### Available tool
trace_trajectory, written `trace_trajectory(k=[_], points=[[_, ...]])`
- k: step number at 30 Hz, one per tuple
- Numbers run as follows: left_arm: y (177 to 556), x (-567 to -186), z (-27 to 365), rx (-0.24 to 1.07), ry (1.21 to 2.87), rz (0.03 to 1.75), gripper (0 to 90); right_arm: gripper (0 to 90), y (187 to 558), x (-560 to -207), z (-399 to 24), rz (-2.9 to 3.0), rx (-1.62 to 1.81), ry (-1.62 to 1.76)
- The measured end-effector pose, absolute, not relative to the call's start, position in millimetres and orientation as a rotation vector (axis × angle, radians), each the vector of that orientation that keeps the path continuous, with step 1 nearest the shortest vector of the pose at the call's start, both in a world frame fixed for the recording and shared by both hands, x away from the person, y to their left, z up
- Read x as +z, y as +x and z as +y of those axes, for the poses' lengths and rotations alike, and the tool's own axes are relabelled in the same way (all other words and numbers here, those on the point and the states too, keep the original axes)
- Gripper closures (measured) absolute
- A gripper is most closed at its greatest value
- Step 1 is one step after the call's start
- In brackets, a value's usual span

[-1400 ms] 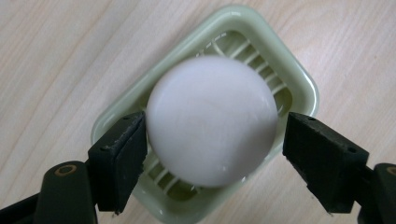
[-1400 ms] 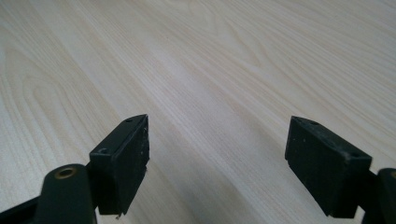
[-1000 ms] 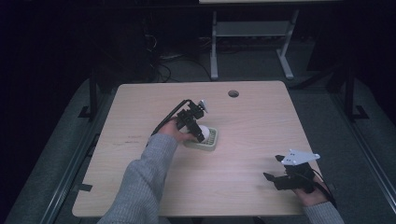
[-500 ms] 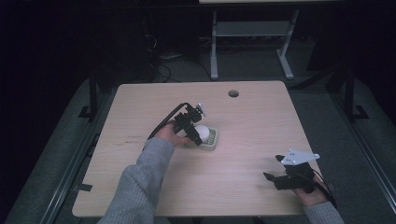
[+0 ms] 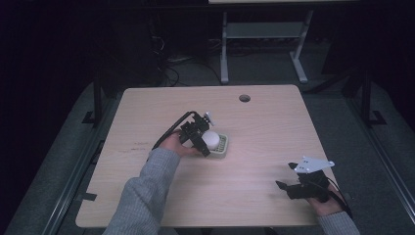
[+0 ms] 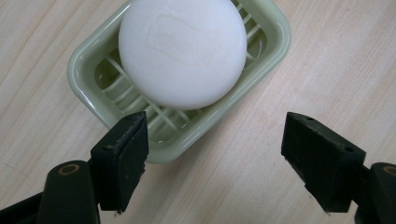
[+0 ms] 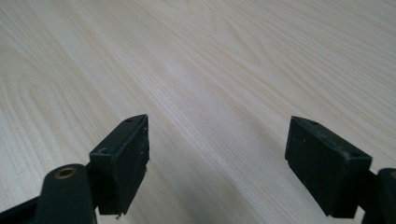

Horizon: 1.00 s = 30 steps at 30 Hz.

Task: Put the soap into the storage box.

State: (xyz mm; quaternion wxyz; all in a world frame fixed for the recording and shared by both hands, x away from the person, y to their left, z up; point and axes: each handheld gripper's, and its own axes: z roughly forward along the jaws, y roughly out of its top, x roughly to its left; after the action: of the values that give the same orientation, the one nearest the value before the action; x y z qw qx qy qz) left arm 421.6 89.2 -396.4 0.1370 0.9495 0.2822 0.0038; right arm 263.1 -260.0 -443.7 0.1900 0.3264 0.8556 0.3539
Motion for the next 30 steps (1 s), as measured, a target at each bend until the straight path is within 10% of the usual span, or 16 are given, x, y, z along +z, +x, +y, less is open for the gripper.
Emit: trace_trajectory(k=[30], points=[[371,-409,104,0.009,2.734,0.757,23.3,21.3,262,-444,-258,2.409,0.985,0.924]])
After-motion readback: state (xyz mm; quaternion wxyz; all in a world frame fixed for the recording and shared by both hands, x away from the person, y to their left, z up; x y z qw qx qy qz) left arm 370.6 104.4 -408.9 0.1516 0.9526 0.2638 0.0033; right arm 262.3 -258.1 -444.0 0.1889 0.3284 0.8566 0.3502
